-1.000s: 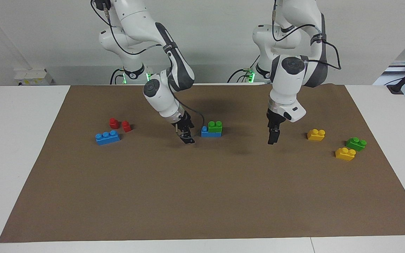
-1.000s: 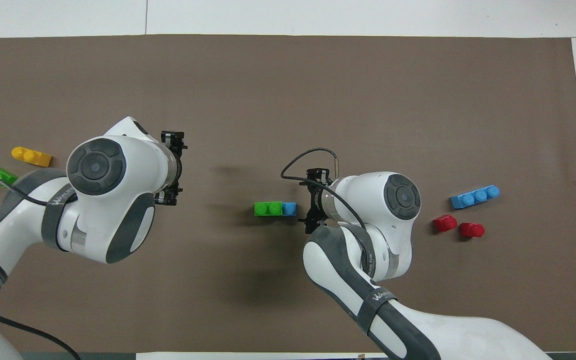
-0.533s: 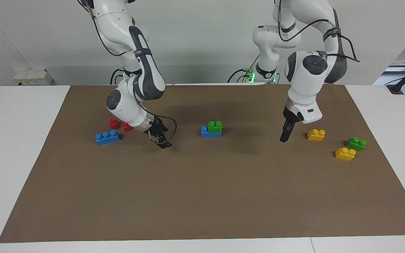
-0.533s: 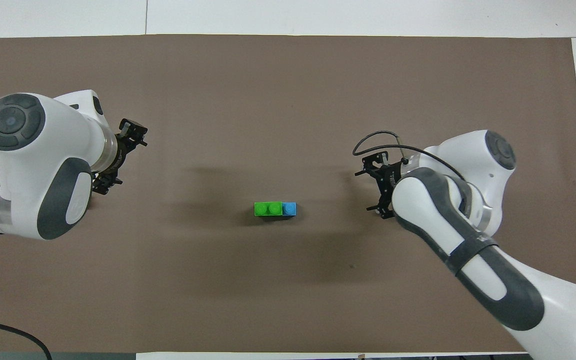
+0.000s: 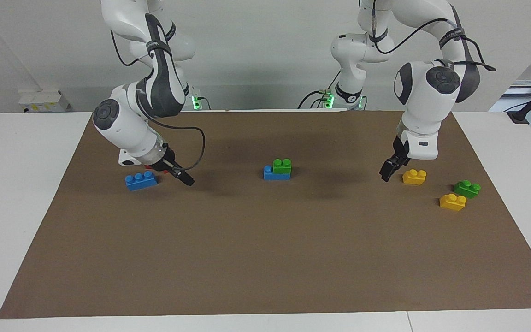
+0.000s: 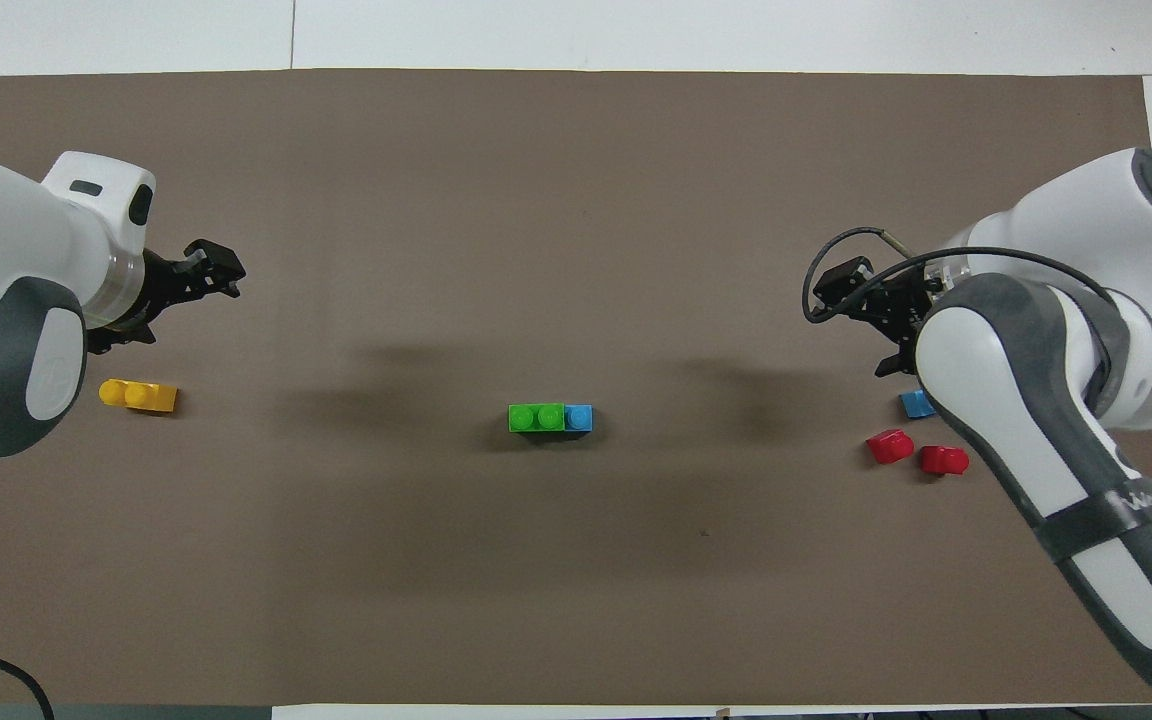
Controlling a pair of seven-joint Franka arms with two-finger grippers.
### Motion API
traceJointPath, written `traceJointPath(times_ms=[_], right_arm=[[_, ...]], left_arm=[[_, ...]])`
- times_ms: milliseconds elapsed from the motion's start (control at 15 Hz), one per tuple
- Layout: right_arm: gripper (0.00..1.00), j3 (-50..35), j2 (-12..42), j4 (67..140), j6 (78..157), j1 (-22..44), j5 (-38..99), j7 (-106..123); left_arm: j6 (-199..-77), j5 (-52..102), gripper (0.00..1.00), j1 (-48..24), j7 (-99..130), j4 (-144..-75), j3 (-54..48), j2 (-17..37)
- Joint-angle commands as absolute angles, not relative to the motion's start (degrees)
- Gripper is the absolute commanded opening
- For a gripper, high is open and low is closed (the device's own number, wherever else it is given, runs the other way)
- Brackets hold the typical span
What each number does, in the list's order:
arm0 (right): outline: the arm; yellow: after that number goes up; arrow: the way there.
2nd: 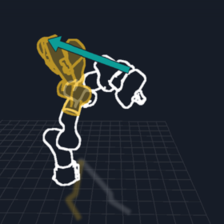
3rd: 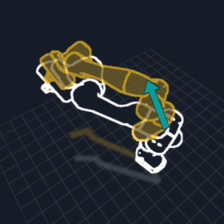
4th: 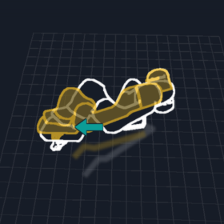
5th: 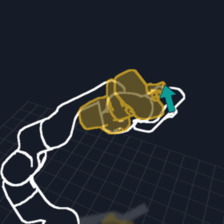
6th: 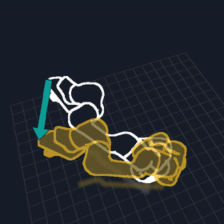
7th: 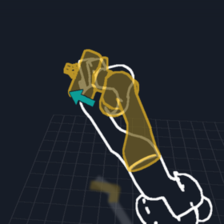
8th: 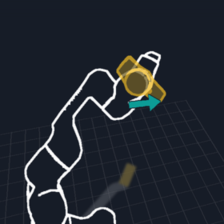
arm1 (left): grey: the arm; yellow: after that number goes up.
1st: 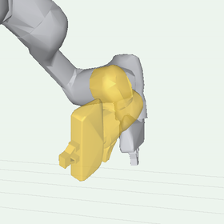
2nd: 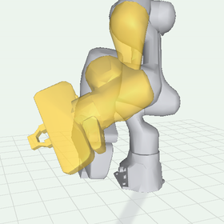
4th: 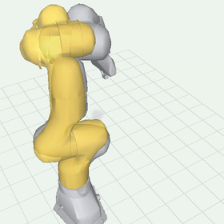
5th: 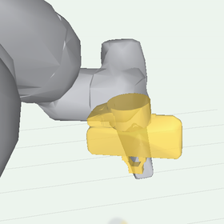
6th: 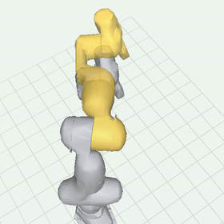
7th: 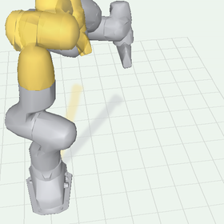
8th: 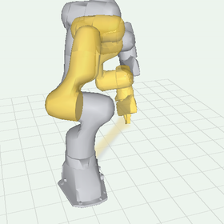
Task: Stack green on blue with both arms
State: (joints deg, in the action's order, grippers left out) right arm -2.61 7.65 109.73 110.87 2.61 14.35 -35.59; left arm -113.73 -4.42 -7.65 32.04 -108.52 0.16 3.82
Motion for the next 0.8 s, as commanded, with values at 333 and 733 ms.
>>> traceJointPath(times_ms=[333, 733], right_arm=[[1.0, -3.34, 4.49, 100.37, 99.5, -1.41, 7.39, -20.5], [1.0, -3.25, 3.17, 93.97, 92.83, -2.9, 3.96, -9.15]], left_arm=[[-106.8, -4.48, 1.0, -4.57, 11.35, -102.67, -0.26, 3.43], [-100.03, -2.73, 1.0, -4.57, 0.98, -96.78, -0.26, 3.6]])
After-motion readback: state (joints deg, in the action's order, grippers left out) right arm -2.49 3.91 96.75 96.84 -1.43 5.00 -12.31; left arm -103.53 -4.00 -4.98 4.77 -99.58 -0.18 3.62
